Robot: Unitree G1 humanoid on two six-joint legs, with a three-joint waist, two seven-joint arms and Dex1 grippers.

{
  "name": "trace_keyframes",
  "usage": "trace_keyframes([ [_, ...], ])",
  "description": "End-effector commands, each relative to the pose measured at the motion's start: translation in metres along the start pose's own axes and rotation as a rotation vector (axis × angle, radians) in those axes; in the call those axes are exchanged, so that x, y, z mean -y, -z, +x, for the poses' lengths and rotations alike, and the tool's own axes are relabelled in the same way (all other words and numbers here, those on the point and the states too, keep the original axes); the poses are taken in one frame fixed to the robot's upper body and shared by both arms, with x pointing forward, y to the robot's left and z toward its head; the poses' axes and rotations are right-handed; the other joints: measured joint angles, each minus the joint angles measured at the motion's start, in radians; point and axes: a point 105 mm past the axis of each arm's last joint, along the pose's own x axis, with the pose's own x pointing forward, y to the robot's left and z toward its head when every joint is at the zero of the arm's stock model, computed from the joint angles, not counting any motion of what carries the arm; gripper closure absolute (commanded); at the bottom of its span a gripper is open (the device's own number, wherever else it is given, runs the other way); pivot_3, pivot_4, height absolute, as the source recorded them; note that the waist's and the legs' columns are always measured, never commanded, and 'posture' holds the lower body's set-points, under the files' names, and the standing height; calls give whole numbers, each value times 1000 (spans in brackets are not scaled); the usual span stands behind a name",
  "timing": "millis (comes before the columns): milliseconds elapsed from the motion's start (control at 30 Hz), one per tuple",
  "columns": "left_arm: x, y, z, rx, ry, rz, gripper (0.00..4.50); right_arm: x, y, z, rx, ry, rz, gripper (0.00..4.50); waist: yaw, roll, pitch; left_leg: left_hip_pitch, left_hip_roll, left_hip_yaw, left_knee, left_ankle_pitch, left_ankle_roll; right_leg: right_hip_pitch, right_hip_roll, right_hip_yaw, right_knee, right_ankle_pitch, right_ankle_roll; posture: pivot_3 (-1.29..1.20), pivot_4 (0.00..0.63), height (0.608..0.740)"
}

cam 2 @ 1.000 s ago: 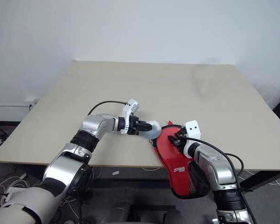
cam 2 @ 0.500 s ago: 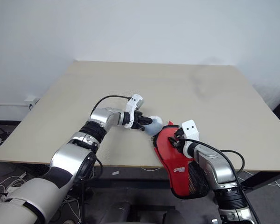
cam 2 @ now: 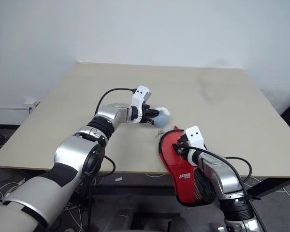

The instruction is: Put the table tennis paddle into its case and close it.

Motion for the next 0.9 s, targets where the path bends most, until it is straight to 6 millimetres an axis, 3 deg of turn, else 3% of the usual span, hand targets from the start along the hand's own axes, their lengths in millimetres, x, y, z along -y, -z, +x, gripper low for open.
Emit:
trace_keyframes([
  [33, 10, -46, -1, 141, -28, 92, 4484, -10, 52, 2, -201, -24, 70, 2591, 1, -1, 0, 0, 0, 0, 0, 0, 0, 0, 0, 0, 0, 0, 0, 0, 0, 715],
  [267, 26, -58, 14, 204, -84, 145, 4484, -17, 56, 0, -206, -27, 71, 2591, 1, -3, -1, 0, 0, 0, 0, -1, -1, 0, 0, 0, 0, 0, 0, 0, 0, 715],
  [367, 42, -62, 24, 236, -75, 138, 4484, -19, 57, -1, -208, -26, 73, 2591, 3, -3, -1, 0, 0, 0, 0, 0, -1, 0, 0, -1, 0, 0, 0, 0, 0, 715],
  [667, 85, -56, 45, 229, 14, 218, 4484, -22, 61, -1, -211, -18, 76, 2591, 2, -3, -2, 0, 0, 0, 0, -1, -1, 0, 0, -1, 0, 0, 0, 0, 0, 715],
  [767, 110, -51, 53, 214, 98, 317, 4484, -25, 60, 1, -208, -25, 70, 2591, 2, -3, -2, 0, 0, 0, 0, -1, -1, 0, 0, -1, 0, 0, 0, 0, 0, 715],
  [900, 127, -43, 56, 204, 199, 344, 4484, -24, 58, 3, -200, -17, 63, 2591, 0, -3, -2, 0, 0, 0, 0, -1, -1, 0, 0, -1, 0, 0, 0, 0, 0, 715],
])
